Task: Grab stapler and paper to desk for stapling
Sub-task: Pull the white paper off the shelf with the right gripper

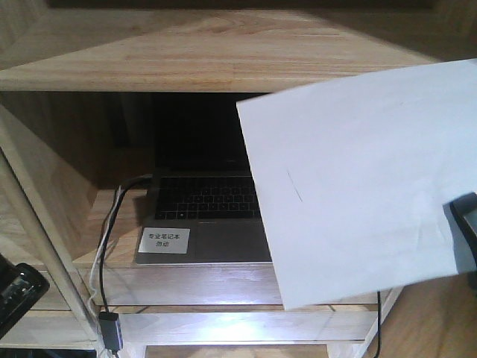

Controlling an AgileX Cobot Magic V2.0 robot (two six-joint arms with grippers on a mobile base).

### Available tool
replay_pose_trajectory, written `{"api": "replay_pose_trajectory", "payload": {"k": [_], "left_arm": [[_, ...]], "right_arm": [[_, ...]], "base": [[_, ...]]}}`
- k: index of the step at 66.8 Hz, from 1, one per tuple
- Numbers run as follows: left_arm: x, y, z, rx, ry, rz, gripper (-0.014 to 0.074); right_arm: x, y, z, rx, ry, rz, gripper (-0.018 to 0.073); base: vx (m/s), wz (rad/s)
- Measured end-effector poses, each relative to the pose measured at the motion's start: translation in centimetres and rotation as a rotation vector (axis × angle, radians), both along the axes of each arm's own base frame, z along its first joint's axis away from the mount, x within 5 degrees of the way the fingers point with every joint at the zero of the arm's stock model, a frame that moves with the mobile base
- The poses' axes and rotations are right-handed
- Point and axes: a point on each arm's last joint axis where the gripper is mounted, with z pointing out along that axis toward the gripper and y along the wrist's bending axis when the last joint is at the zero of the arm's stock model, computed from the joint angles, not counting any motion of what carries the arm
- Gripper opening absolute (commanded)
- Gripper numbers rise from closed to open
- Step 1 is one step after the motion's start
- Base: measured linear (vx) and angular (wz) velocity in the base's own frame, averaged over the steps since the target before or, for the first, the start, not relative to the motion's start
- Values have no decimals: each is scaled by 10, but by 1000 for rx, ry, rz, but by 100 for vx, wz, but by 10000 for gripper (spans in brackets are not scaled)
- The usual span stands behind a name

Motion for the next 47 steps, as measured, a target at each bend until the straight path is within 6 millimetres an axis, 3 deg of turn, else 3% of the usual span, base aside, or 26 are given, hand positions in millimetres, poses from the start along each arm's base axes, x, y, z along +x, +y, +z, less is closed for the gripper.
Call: {"api": "replay_pose_trajectory", "payload": {"k": [16,47], "left_arm": [[0,0,0,0,0,0,-7],[0,0,0,0,0,0,-7]], "right_arm": [[-17,-7,-16,38,79,-23,-5],[-28,-12,-17,54,78,-54,-5]], "base": [[0,0],[0,0]]}}
